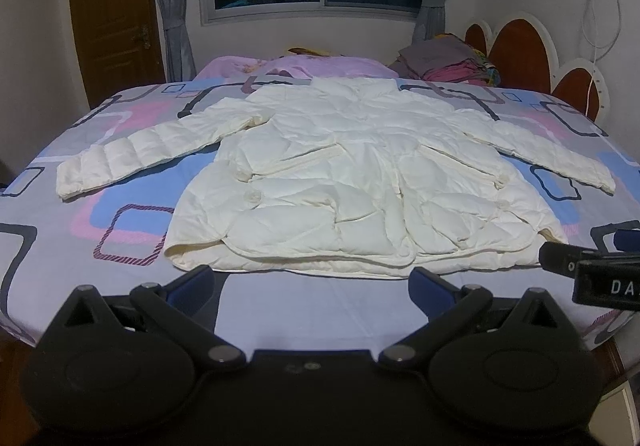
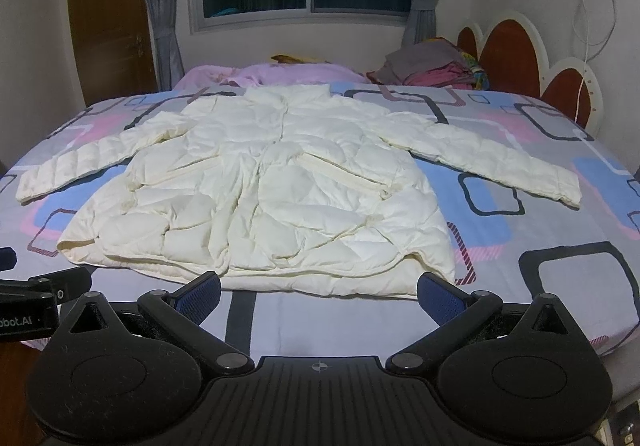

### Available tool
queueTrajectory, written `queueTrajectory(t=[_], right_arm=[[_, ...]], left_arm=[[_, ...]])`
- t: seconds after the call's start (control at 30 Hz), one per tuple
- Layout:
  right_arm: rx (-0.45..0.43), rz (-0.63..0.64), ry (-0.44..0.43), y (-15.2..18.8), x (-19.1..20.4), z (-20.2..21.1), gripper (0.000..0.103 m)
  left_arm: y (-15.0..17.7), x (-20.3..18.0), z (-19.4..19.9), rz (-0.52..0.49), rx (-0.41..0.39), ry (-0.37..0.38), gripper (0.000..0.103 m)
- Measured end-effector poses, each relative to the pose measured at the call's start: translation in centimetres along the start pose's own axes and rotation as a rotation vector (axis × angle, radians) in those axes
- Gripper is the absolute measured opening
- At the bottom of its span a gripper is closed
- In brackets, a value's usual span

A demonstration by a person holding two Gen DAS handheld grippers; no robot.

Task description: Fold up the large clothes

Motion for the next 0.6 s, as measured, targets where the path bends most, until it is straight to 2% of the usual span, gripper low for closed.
queueTrajectory(t=[0.6], right_arm=[[0.001,0.003,0.001,-0.05,0.14,-0.14,0.103]], left_arm=[[0.02,0.11,0.28,0.001,-0.001,-0.003,0.103]])
Point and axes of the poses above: each gripper's, at about its wrist camera, not at the fingertips, and z roughly against the way its jaws point, x to its left, y to its underside, the point moved 5 cm from there along -z, roughly the way its jaws point, and after that the axes turned 4 degrees about -x, right-handed, at the moved point
